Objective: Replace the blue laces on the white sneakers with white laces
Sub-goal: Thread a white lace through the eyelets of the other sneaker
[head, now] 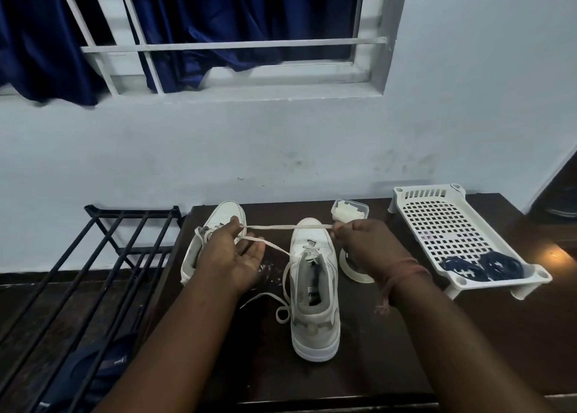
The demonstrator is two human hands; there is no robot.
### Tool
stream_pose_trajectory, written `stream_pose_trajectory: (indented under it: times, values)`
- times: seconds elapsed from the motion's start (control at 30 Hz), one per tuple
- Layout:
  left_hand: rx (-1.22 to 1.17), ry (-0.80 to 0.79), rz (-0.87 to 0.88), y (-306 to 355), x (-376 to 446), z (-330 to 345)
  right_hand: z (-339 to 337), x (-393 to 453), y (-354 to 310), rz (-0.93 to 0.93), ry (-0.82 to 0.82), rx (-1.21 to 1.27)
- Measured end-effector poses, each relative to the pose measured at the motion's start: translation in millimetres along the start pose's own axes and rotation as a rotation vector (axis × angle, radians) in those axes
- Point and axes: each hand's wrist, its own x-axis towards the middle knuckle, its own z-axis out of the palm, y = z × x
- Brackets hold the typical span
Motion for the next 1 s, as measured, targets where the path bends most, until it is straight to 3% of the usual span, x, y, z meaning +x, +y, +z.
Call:
stream_pose_trajectory:
  times: [0.1, 0.17, 0.23, 0.3, 0.4, 0.53, 0.67, 0.77, 0.83, 0.93, 1.0]
  values:
    - [0.119, -0.004, 0.027, -13, 0, 1, 9, 0, -2, 0.027, -0.098, -0.041]
    - [0.493, -0.019, 0.110, -21, -8, 6, 13, -4, -5, -0.023, -0.167, -0.049]
    - [1.094, -0.065, 0.356, -32, -20, 10, 14, -8, -6, -0.106, -0.204, -0.105]
    - [1.355, -0.086, 0.726, -41, -29, 13, 14, -12, -7, -0.151, -0.227, -0.129]
    - [1.207, -0.180, 0.890, -46, -31, 10, 16, -11, -3, -0.132, -0.220, 0.026]
    - [1.376, -0.429, 1.156, -37, -17, 4, 16, -9, -1, -0.111, -0.207, 0.099]
    - [1.355, -0.664, 0.949, -35, -16, 3, 14, -5, 0, -0.118, -0.196, 0.152]
    - [1.312, -0.605, 0.974, -38, -23, 6, 14, -6, 1, -0.130, -0.176, 0.146]
    - [1.265, -0.442, 0.998, -40, -20, 6, 13, -5, 3, -0.126, -0.100, 0.108]
    - [1.223, -0.273, 0.962, -41, -17, 4, 6, 2, 9, -0.107, -0.013, -0.142]
    - [1.256, -0.271, 0.972, -45, -17, 4, 3, 0, 14, -0.016, -0.084, -0.251]
